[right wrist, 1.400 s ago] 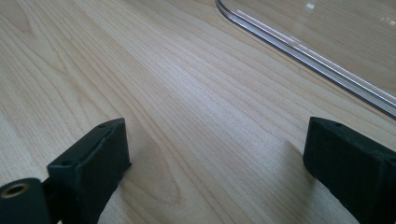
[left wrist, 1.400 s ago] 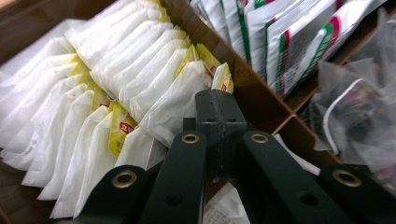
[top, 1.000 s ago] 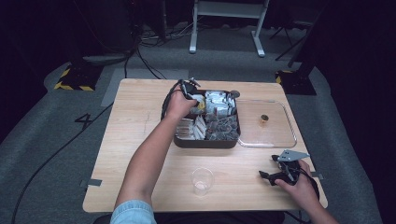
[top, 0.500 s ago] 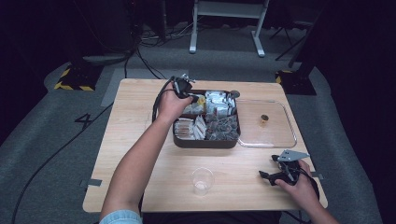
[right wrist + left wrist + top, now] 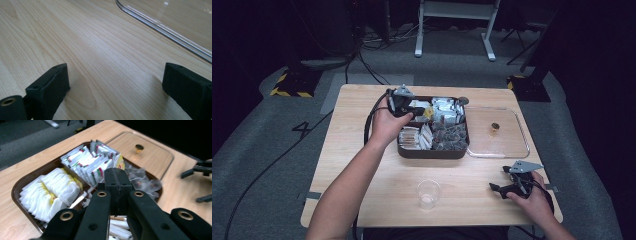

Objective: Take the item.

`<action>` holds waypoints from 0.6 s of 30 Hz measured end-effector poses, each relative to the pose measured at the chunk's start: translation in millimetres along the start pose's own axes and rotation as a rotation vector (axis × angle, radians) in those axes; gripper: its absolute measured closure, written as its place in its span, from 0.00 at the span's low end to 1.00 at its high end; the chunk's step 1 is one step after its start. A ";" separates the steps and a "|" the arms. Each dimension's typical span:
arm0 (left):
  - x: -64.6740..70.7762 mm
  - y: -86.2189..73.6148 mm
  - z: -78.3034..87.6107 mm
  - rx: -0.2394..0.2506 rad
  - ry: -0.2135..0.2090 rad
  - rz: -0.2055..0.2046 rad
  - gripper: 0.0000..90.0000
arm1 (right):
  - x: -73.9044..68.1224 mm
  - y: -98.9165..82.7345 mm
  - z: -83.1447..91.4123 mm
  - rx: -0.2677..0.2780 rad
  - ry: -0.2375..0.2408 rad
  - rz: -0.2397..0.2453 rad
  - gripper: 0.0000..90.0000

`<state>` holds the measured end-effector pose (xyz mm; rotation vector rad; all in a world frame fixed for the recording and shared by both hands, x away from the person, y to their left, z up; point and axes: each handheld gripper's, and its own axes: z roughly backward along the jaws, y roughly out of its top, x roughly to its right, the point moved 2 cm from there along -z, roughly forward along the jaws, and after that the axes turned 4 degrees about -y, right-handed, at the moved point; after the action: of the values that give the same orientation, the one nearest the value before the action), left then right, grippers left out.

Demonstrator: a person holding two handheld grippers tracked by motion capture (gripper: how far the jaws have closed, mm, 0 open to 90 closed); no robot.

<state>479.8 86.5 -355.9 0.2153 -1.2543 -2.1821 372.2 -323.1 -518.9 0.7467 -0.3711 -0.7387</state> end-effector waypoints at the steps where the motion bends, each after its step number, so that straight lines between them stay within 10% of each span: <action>1: 0.0 0.0 0.0 0.000 0.000 0.000 1.00 | 0.0 0.0 0.0 0.000 0.000 0.000 0.08; 18: 56.6 -30.4 49.9 0.080 -0.059 -0.103 1.00 | 0.0 0.0 0.0 0.000 0.001 0.000 0.08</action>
<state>400.5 101.5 -345.6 0.2549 -1.3921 -2.2417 372.2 -323.1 -518.9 0.7469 -0.3706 -0.7380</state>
